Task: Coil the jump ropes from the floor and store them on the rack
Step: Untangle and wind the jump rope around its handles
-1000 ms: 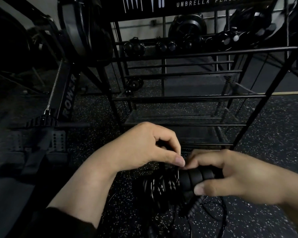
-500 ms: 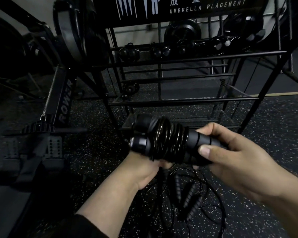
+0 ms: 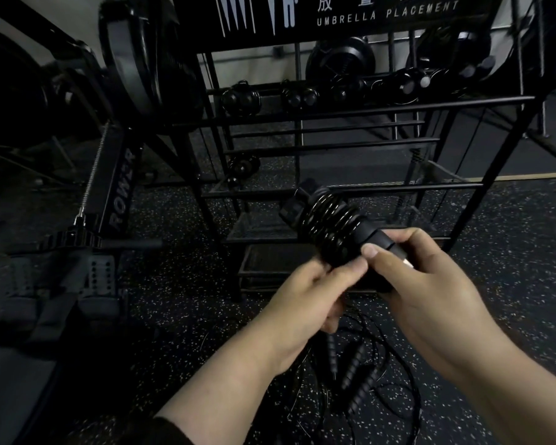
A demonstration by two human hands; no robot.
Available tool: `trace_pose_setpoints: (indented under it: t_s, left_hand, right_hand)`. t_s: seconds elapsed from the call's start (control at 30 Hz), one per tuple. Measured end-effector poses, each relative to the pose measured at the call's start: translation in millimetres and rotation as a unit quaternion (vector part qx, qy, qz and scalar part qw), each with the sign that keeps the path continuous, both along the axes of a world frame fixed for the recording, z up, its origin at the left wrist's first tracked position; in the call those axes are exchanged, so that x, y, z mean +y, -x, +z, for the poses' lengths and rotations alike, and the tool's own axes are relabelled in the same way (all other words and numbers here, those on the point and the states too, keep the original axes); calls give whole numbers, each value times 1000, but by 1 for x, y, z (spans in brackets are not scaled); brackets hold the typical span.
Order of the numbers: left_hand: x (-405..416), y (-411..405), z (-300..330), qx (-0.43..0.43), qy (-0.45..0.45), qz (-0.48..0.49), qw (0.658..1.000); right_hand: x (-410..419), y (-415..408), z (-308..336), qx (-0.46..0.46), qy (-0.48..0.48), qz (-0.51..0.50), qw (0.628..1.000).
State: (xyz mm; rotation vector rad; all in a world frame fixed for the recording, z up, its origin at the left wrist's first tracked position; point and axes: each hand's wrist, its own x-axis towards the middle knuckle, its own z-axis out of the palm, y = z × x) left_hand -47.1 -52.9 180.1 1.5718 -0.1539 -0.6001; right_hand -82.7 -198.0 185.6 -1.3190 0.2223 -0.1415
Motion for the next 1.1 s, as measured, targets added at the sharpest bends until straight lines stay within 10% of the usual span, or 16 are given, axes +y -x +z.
trace_pose_setpoints:
  t_s: [0.23,0.53,0.8,1.1]
  left_hand:
    - [7,-7,3,78,45,97,991]
    - [7,0,1,275,170,-95,942]
    - [4,-1,8,325,179,-151,916]
    - [32,-23,27,82,47,-73,993]
  right_hand:
    - [-9,0,5,-70,265,98,957]
    - [-31,-15,-28,-139,487,156,848]
    - [-22,-17,-25,-218,460,69,858]
    - [-19,-14,-17,-46,377,83,921]
